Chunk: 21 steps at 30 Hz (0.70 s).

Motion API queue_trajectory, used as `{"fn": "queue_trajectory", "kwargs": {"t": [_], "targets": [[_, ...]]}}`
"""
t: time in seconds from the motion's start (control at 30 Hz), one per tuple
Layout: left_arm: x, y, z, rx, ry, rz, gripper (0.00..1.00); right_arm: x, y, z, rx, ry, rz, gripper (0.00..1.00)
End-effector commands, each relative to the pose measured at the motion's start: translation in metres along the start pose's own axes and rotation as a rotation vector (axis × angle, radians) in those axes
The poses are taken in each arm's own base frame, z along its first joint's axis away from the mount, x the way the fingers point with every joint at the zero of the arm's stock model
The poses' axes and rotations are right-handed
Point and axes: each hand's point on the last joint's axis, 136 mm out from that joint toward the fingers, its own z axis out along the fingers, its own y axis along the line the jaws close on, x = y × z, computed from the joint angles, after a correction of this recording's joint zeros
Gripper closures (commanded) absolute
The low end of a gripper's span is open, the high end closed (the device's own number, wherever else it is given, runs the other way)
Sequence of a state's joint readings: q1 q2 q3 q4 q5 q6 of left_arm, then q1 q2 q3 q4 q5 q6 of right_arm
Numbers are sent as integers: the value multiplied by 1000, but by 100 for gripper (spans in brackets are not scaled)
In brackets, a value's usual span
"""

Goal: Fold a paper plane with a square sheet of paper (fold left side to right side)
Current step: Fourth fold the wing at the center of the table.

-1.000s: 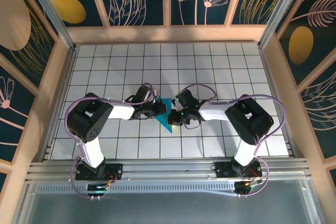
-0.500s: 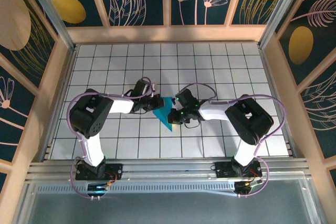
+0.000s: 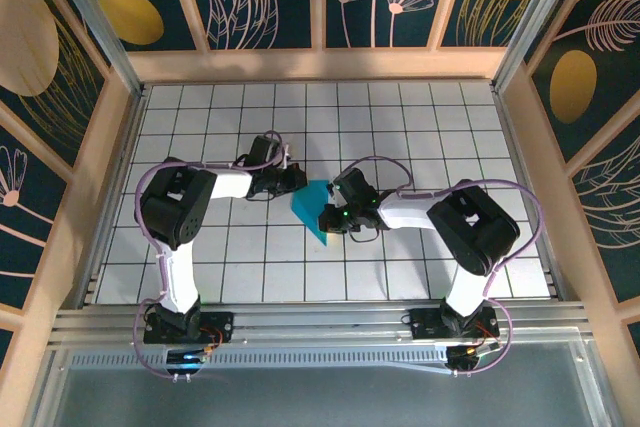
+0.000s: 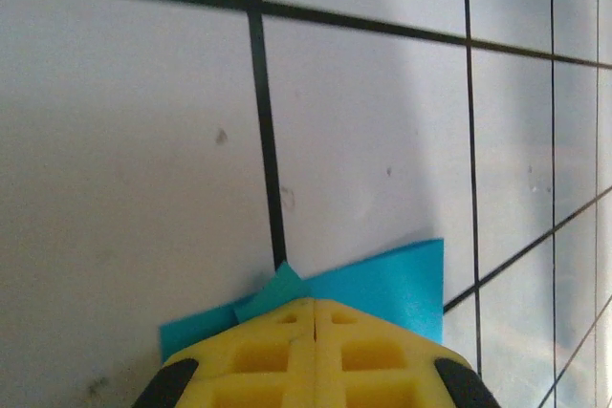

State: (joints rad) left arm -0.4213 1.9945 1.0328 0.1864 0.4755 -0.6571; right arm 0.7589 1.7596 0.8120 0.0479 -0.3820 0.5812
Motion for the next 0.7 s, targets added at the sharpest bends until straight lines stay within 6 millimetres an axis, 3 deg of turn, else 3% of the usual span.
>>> {"fn": "queue_trajectory", "kwargs": {"t": [0.0, 0.2, 0.37, 0.5, 0.67], "targets": [[-46, 51, -7, -178, -134, 18, 97, 73, -65, 4, 226, 237, 95, 100], [-66, 42, -10, -176, -151, 46, 98, 71, -65, 4, 225, 239, 87, 100], [-66, 16, -39, -117, -211, 86, 98, 63, -63, -1, 189, 214, 79, 100], [-26, -15, -58, 18, -178, 109, 98, 53, -67, -6, 190, 199, 39, 100], [29, -65, -59, 130, -90, 173, 98, 46, -78, -13, 208, 193, 26, 100]]}}
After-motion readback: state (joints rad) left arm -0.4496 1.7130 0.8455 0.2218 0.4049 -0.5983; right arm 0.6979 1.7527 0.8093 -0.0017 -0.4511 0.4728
